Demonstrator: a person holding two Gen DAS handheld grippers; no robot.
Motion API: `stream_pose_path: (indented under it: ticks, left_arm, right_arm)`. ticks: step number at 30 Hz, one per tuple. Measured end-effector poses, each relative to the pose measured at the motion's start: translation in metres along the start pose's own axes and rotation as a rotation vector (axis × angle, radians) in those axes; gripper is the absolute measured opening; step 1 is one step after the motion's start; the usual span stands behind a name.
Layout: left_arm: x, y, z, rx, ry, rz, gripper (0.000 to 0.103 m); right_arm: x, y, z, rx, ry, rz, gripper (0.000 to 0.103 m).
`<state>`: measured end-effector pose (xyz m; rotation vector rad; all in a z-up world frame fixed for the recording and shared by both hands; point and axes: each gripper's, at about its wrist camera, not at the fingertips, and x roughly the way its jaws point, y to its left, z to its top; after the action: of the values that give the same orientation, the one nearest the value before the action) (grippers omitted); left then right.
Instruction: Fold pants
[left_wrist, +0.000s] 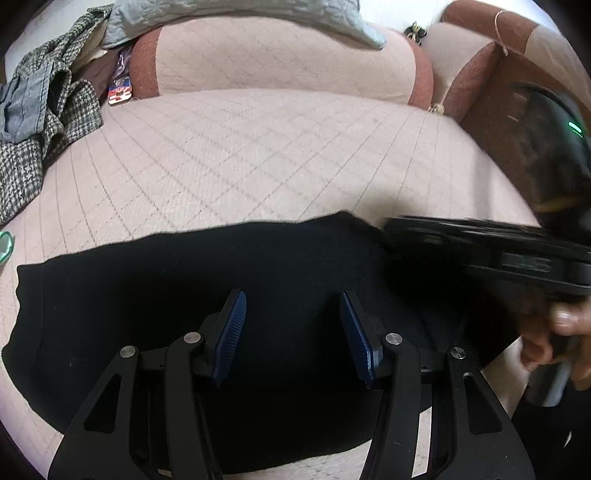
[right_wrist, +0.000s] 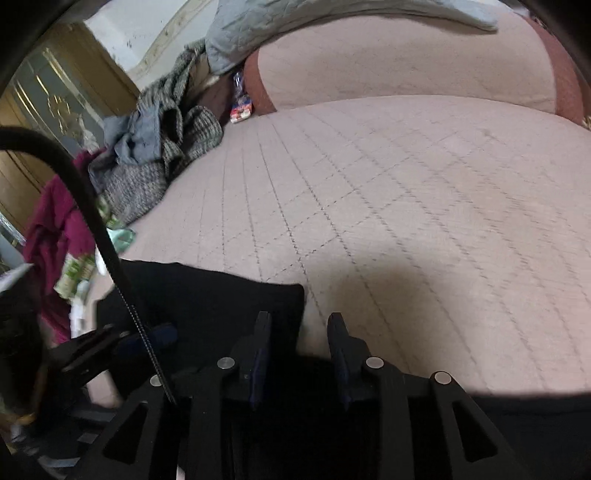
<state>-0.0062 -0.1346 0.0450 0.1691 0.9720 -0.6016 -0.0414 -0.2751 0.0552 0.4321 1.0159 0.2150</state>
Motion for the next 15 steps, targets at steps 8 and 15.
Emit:
stream_pose_path:
  ticks: [8, 15]
  left_arm:
    - [-0.012, -0.041, 0.001, 0.092, -0.008, -0.245, 0.055]
    - [0.001, -0.101, 0.002, 0.240, 0.044, -0.348, 0.055]
  right_arm:
    - [-0.138, -0.051, -0.058, -0.039, -0.082, -0.127, 0.029]
    - [-0.226, -0.128, -0.150, 0.125, -0.121, -0.219, 0.046]
